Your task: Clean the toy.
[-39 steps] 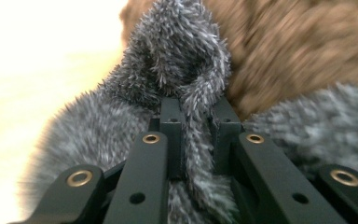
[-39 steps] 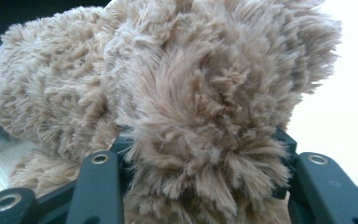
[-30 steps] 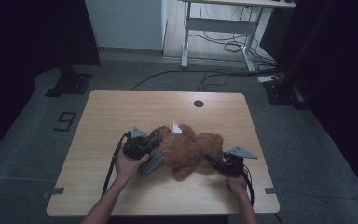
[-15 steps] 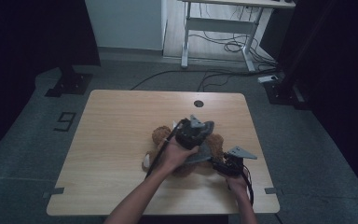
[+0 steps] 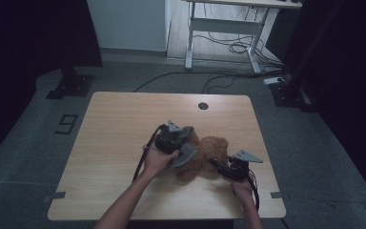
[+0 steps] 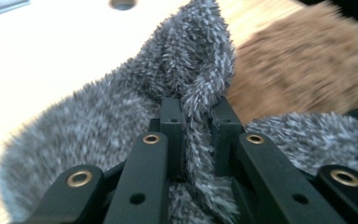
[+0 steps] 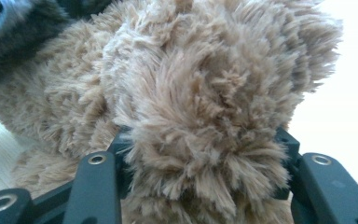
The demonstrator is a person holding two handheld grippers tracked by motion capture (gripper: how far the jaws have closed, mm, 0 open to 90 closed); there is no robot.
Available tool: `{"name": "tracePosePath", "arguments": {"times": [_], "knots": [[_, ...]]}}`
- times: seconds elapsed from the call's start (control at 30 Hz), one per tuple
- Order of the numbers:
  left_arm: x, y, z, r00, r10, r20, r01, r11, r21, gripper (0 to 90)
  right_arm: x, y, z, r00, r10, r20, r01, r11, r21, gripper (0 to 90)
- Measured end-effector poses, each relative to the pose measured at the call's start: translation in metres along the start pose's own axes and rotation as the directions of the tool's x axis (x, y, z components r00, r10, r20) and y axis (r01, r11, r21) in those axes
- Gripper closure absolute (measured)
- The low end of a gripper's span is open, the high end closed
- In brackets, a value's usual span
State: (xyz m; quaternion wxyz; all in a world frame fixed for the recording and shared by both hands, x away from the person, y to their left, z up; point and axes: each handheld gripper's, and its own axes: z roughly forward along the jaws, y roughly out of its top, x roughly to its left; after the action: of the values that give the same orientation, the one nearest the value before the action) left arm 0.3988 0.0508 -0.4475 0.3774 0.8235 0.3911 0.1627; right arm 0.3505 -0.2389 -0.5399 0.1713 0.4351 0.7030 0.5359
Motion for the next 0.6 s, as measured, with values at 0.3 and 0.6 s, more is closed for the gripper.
{"name": "tracePosePath", "arguments": {"times": [0.3,0.6], "knots": [[0.038,-0.045,-0.008,0.9946,-0.087,-0.057,0.089,0.9954,0.035,79.0,-0.001,0.0,0.0,1.0,0.007,-0.003,-0.007,1.0,-0.002,45.4],[0.049,-0.044,-0.019,0.9945,-0.086,-0.06,0.088,0.9952,0.041,78.4,-0.002,-0.001,0.0,0.9998,0.017,-0.004,-0.017,1.0,-0.005,45.4]]}}
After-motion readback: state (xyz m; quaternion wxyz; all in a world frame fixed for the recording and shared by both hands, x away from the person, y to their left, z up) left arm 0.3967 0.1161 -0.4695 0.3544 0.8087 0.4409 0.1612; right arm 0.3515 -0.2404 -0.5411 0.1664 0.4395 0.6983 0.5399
